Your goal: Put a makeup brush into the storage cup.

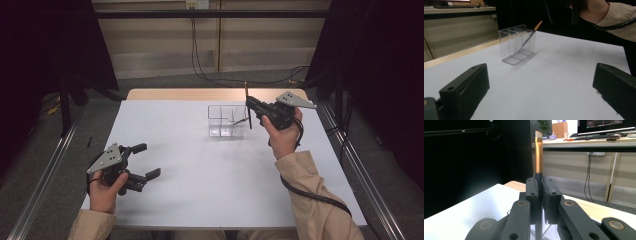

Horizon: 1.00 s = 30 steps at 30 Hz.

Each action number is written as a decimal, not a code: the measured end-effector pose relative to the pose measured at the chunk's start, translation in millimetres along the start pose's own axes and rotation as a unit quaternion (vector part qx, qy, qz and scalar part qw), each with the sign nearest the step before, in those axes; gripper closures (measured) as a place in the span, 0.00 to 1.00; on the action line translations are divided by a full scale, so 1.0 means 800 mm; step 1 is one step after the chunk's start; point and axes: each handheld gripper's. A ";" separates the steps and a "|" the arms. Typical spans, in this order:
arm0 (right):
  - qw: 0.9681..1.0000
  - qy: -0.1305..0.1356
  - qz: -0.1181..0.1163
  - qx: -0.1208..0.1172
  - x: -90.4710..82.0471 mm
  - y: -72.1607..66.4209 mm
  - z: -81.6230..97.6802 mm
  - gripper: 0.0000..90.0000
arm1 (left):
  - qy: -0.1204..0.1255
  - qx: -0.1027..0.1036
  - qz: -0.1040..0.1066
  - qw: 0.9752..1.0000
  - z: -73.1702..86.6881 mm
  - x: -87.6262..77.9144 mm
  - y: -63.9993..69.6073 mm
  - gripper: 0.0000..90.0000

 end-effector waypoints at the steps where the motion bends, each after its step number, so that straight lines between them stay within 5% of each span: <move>1: 1.000 -0.001 0.000 0.002 0.002 0.000 0.000 0.93 | 0.000 0.000 0.000 1.000 0.000 0.000 0.000 0.01; 30: 1.000 0.002 0.015 0.002 0.025 0.007 0.000 0.93 | 0.004 0.001 -0.002 1.000 0.000 -0.002 0.001 0.01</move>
Point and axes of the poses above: each handheld gripper's, and its own axes: x roughly forward along the jaws, z roughly out of its underside, y roughly to its right, and after that the axes turned 13 degrees about -x, right-handed
